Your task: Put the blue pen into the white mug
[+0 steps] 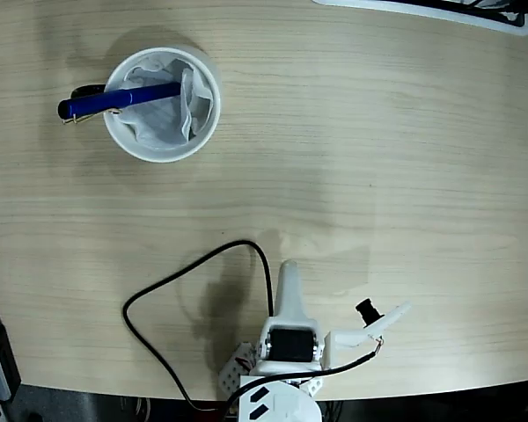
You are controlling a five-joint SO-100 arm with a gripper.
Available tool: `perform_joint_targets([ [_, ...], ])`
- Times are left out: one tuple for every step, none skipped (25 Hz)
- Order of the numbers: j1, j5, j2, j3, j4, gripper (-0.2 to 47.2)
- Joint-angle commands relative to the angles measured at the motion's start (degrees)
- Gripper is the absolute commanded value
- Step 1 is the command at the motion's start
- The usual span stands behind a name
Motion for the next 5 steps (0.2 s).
perform_joint_targets([
  [0.18, 1.05, 3.87, 0.88, 2.11, 0.0],
  [0.18, 1.05, 3.87, 0.88, 2.11, 0.0],
  [0.18, 1.05, 3.87, 0.88, 2.11, 0.0],
  [0.18, 1.05, 3.87, 0.88, 2.11, 0.0],
  [0.18, 1.05, 3.87, 0.88, 2.11, 0.0],
])
